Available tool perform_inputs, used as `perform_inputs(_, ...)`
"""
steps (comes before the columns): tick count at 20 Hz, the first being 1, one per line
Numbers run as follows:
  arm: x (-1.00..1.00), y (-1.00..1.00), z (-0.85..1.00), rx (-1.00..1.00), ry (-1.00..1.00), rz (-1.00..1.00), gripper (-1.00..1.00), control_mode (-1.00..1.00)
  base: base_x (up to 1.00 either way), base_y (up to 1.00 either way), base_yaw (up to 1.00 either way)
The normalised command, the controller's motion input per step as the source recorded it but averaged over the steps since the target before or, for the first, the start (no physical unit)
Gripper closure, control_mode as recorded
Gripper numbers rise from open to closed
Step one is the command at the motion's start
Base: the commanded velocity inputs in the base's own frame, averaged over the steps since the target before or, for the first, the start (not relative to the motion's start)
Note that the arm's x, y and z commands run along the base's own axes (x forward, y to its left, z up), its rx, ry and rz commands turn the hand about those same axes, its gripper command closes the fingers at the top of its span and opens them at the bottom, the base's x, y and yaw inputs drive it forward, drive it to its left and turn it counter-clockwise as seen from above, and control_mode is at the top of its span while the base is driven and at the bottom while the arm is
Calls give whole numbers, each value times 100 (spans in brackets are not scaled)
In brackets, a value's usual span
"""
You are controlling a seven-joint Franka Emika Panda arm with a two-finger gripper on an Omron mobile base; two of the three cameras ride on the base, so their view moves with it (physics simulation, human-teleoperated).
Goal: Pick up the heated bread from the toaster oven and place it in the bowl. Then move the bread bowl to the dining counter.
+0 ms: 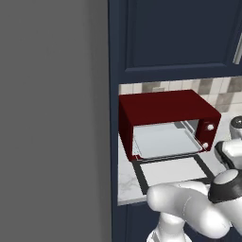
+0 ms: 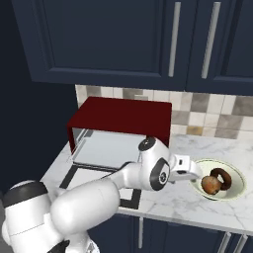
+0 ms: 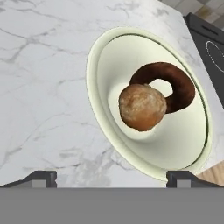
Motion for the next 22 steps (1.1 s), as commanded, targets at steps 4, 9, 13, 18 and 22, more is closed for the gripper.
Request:
perform_inputs(4,25,0,0,-6,0,4,-100,-100,0,0,0)
perform_inputs(9,23,0,-3,-9,0,4,-100,-100,0,0,0)
perform_inputs(13,32,0,-7,-5,0,5,-100,-100,0,0,0)
perform_inputs(18,27,-3,-15,-2,4,6,-100,-100,0,0,0)
perform_inputs(22,27,-21,-21,0,5,2,-100,-100,0,0,0)
